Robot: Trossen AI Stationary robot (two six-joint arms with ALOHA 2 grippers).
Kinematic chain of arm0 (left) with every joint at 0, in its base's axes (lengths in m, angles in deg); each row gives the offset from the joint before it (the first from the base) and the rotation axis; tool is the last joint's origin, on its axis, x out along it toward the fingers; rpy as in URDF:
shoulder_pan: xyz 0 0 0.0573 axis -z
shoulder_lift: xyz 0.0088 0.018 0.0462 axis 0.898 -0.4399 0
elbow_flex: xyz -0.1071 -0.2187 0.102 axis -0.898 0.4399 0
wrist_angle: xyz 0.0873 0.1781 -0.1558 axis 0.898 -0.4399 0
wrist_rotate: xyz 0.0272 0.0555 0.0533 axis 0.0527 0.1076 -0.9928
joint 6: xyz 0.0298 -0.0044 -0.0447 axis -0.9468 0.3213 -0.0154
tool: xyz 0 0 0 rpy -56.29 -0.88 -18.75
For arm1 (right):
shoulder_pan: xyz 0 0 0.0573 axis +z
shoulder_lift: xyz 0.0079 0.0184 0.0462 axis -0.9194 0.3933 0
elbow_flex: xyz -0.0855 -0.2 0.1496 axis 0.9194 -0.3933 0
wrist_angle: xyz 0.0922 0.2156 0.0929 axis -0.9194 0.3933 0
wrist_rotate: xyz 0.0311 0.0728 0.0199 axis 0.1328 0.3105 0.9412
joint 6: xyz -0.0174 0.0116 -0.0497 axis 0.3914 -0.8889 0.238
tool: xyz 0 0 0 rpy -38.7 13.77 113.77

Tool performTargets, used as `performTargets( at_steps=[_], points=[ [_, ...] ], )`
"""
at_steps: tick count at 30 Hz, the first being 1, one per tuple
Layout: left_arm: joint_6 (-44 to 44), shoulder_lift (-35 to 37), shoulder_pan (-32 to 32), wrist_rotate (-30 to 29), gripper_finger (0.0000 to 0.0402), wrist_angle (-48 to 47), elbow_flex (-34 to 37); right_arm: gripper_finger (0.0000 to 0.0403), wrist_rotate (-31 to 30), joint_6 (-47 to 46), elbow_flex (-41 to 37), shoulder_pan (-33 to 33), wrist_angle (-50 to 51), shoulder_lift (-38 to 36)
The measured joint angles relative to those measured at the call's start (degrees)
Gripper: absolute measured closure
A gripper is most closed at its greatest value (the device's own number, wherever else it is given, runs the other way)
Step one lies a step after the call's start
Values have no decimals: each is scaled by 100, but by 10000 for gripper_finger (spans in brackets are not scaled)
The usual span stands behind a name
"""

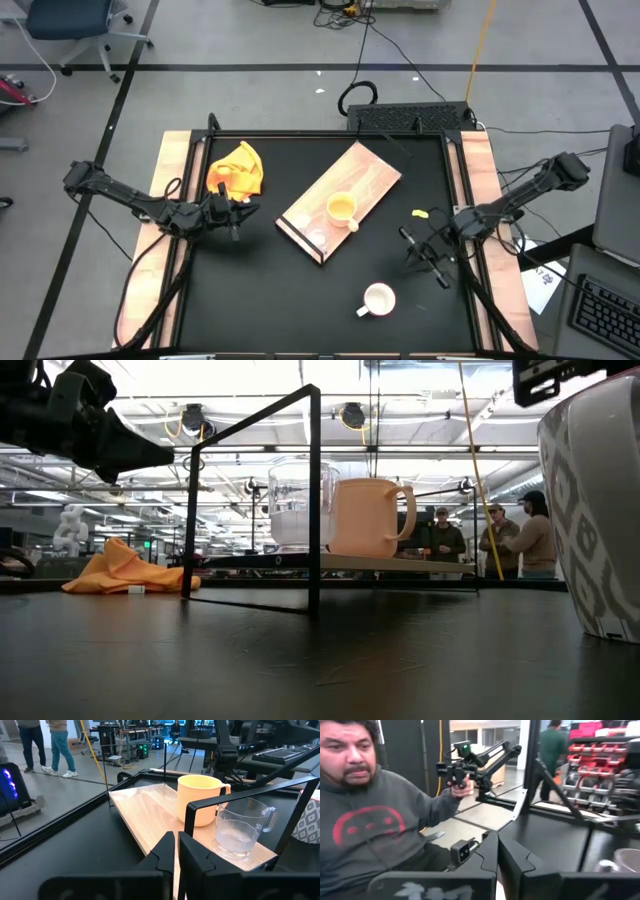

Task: Stack small to large cups/mugs on shelf
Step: Put the gray mug on the shelf

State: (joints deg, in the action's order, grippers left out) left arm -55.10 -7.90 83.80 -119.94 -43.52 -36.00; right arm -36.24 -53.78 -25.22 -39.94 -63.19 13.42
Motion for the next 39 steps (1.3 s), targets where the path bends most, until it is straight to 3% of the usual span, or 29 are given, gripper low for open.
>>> performTargets(
  at_steps=[14,35,39],
  points=[
    [27,1,0,1,371,4,0,403,-2,0,947,593,10,1425],
    [-7,0,0,-2,371,177,-2,403,-30,18,963,659,-20,1467],
    [-4,0,0,-2,371,177,-2,403,-341,-124,1071,659,249,1467]
  ],
)
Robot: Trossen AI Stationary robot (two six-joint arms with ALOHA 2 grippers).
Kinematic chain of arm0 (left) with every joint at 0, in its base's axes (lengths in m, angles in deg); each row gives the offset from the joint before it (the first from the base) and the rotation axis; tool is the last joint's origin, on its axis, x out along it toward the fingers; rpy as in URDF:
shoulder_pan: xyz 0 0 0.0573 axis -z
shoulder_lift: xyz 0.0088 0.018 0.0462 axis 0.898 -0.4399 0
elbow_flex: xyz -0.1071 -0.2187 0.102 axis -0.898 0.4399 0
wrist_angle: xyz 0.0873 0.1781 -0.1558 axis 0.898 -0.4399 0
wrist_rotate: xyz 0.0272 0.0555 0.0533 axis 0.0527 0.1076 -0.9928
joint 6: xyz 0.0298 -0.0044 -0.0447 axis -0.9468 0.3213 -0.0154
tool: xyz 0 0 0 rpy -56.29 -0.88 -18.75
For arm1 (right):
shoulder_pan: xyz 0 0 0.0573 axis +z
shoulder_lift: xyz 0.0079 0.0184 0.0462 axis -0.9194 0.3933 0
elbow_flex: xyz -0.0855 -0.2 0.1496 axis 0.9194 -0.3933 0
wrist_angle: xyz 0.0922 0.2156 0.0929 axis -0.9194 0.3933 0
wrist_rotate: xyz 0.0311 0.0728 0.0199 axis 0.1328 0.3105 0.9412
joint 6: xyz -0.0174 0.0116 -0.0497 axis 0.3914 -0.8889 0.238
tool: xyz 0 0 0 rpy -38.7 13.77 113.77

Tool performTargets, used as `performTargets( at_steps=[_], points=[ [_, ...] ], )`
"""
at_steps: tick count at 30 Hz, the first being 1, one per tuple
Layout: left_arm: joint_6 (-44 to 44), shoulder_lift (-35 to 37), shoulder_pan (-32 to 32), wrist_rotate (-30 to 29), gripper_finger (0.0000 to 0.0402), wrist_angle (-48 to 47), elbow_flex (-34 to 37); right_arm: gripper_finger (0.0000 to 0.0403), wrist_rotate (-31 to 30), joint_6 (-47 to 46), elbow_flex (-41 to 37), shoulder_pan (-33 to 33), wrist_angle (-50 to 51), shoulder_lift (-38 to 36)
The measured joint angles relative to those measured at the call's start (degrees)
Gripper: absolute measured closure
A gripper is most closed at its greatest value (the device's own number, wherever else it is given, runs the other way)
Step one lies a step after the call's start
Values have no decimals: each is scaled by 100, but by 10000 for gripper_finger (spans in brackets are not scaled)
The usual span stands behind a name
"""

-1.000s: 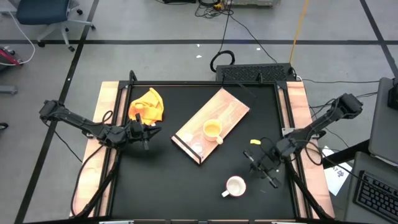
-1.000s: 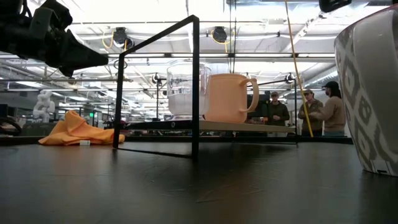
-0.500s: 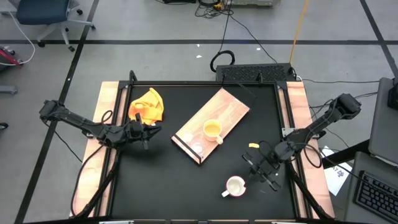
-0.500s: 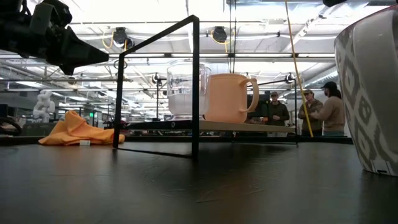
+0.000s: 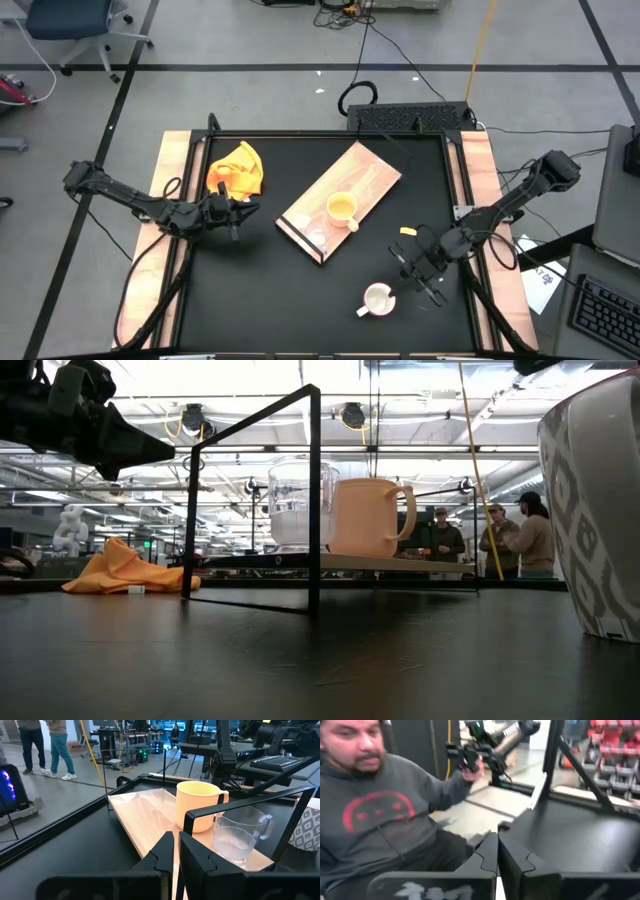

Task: Stack small to large cups/mugs on shelf
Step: Put the gray mug on the shelf

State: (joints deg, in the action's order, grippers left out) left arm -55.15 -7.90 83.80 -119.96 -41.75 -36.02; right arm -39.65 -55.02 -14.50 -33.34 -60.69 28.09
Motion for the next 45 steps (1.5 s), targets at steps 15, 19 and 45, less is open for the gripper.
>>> performTargets(
  at_steps=[15,19,45],
  points=[
    [0,0,2,0,371,0,0,403,-886,-1146,2030,299,3499,1018],
    [0,0,2,0,371,-4,0,403,-994,-1724,2581,291,4535,1197],
    [-2,2,2,1,371,-13,0,403,-669,-3463,3094,136,6731,1233]
  ],
)
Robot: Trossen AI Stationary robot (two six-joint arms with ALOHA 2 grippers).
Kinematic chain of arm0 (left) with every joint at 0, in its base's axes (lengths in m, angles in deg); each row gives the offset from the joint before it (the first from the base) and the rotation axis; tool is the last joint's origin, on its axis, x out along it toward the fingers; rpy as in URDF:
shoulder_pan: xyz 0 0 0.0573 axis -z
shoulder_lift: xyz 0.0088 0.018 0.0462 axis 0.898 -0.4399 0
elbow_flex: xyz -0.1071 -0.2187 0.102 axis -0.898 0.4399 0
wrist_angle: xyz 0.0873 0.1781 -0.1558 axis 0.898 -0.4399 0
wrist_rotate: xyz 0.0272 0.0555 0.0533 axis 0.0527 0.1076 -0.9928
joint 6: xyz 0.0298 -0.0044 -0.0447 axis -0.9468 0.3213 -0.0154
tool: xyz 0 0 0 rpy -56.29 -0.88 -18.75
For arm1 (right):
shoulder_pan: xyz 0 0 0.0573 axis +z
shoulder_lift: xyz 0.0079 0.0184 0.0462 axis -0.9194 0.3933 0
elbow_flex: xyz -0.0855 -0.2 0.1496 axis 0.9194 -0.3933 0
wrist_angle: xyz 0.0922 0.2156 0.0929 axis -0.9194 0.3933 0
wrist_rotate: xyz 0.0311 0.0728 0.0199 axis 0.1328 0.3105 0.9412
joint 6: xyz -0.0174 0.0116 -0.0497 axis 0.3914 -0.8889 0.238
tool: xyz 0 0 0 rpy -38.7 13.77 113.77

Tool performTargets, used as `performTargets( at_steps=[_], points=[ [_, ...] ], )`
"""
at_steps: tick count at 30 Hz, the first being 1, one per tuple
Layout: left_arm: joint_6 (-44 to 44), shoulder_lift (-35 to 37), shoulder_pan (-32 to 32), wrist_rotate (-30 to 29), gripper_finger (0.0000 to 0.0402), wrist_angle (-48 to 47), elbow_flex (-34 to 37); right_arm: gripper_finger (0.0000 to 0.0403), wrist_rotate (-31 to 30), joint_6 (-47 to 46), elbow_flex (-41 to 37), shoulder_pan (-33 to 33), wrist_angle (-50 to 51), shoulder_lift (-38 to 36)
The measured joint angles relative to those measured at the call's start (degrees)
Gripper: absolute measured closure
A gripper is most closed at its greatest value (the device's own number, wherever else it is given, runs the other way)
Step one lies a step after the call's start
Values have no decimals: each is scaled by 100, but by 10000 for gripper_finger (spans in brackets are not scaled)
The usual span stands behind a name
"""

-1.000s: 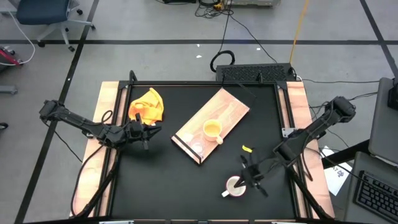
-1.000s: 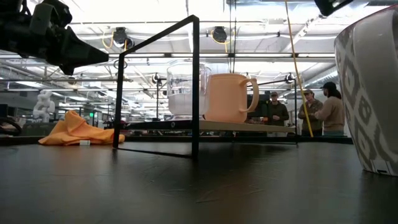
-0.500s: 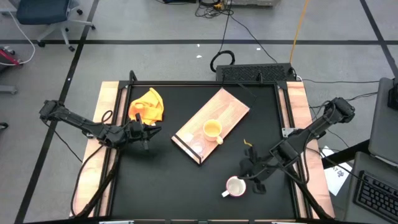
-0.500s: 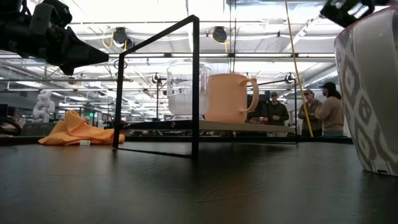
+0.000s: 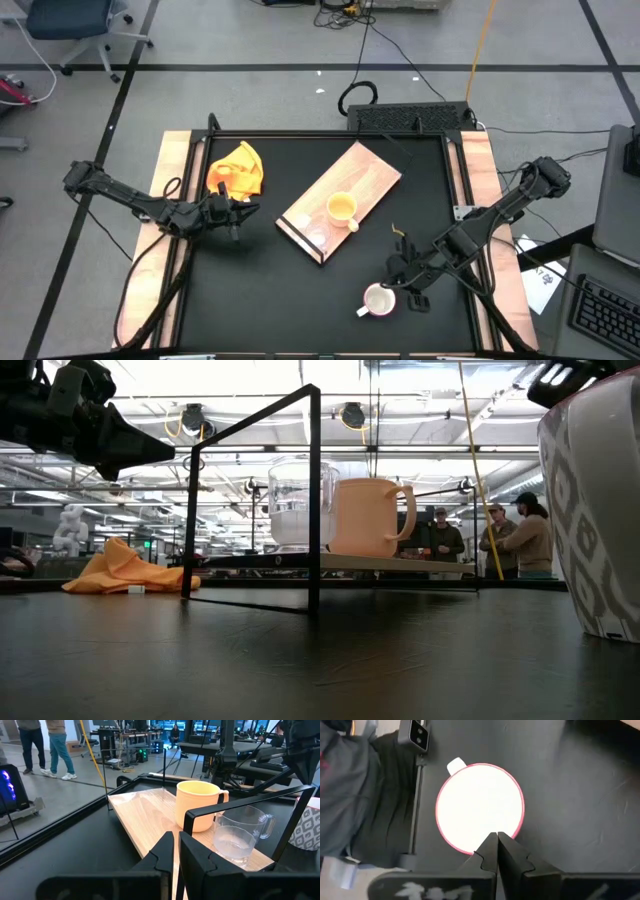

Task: Stack small to large cups/mugs on shelf
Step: Put the gray mug on the shelf

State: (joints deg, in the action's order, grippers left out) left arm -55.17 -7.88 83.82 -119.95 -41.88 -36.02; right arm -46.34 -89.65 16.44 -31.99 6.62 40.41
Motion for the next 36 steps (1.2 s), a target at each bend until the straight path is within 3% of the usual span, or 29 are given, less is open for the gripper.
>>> performTargets(
  at_steps=[12,26,36],
  points=[
    [0,0,0,-1,371,-35,0,390,129,-1313,-6,-223,-3,-11],
    [-2,0,-1,-1,371,-144,0,272,695,-2609,-7,-219,184,3],
    [0,-2,-2,240,371,-186,0,269,724,-3164,-8,-367,209,22]
  ],
)
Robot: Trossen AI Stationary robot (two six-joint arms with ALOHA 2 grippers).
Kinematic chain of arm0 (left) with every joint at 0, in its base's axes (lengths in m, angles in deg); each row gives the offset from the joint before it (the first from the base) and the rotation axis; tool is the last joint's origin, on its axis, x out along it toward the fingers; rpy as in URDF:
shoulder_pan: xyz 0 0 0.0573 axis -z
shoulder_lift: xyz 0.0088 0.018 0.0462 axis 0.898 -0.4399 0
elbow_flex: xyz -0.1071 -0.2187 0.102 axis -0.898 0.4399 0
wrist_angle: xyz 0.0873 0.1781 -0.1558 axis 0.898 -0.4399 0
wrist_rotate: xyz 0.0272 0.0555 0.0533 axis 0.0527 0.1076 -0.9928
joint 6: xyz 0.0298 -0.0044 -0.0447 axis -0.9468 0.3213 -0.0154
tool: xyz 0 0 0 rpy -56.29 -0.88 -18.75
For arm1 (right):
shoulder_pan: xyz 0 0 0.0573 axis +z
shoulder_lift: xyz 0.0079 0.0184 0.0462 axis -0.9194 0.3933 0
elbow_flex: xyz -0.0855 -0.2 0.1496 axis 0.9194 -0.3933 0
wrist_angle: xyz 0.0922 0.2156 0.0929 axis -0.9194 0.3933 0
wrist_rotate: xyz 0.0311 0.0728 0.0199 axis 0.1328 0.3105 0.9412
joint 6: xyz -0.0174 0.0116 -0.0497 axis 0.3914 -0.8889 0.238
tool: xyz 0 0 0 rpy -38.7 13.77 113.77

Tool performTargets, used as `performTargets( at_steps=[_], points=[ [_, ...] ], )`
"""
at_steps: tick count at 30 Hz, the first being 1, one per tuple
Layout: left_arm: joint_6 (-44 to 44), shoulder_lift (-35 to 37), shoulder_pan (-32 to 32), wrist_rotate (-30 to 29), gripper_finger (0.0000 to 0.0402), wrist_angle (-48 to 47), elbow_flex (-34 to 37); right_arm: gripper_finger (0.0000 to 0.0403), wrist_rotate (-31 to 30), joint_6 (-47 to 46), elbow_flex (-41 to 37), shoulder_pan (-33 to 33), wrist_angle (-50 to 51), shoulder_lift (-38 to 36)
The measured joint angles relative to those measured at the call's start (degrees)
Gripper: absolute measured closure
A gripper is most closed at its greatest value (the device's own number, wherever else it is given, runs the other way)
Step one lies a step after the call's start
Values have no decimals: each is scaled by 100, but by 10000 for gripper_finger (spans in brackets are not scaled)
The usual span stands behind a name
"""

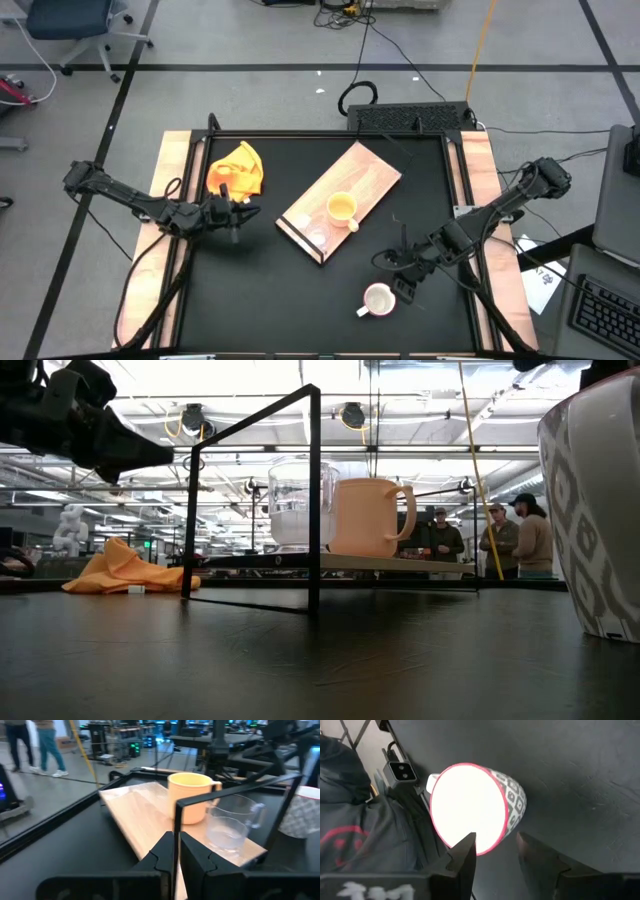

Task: Stack small to large cups/mugs on shelf
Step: Put the gray mug on the shelf

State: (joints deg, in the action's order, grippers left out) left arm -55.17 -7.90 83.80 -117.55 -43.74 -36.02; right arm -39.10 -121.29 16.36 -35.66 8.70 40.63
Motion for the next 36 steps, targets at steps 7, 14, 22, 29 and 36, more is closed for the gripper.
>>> performTargets(
  at_steps=[7,14,22,29,36],
  points=[
    [-13,2,0,192,371,0,0,269,11,368,0,2,-96,0],
    [-17,1,0,194,371,0,0,269,529,1266,-2,5,-941,-2],
    [-26,2,2,194,371,-4,0,269,773,1388,-2,15,-1442,-2],
    [-24,1,2,194,371,-55,0,269,683,506,-2,-55,-1187,-2],
    [-22,0,1,194,371,-207,0,265,353,0,-4,-59,-381,-7]
  ],
)
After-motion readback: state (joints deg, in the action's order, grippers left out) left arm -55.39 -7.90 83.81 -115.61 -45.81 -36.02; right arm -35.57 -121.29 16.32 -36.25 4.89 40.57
